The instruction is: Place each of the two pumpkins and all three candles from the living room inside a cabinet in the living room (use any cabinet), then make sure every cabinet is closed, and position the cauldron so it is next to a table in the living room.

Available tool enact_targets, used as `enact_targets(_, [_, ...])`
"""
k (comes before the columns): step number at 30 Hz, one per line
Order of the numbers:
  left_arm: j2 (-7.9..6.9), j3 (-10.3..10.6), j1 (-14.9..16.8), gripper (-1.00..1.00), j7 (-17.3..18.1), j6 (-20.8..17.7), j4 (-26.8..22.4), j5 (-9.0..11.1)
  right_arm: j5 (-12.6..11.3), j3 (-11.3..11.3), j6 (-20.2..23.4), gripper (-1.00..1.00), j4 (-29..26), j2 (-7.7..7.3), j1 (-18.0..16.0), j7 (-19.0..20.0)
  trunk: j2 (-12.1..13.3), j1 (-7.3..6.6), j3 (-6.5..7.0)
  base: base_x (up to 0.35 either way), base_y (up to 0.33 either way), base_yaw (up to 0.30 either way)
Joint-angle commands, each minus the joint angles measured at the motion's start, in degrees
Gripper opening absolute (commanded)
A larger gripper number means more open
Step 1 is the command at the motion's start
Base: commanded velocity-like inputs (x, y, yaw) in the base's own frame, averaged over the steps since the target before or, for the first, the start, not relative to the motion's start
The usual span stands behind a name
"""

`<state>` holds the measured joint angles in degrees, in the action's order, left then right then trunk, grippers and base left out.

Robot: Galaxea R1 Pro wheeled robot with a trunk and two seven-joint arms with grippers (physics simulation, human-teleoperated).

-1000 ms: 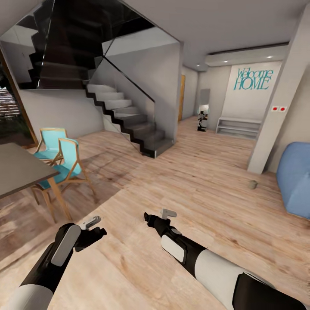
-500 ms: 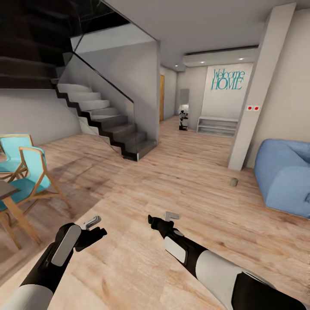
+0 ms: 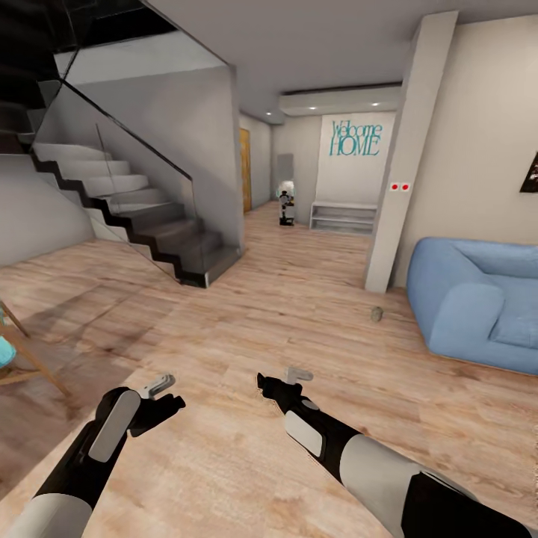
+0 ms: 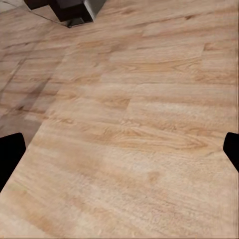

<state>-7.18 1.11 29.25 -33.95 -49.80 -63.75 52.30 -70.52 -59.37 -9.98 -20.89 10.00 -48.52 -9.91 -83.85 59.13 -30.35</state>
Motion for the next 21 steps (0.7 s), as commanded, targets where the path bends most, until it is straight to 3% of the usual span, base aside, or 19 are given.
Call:
enact_targets(1, [-0.05, 0.1, 0.0, 1.0, -0.6, 0.0, -0.1, 0.6, -0.5, -0.5, -0.3, 1.0, 0.0, 0.0, -0.1, -0.3, 0.0, 0.03, -0.06, 0.335, 0.0, -0.269])
enact_targets(21, [-0.03, 0.1, 0.0, 1.0, -0.6, 0.0, -0.1, 0.5, -0.8, -0.4, -0.5, 1.0, 0.0, 0.0, -0.1, -0.3, 0.0, 0.03, 0.08, 0.335, 0.0, -0.269])
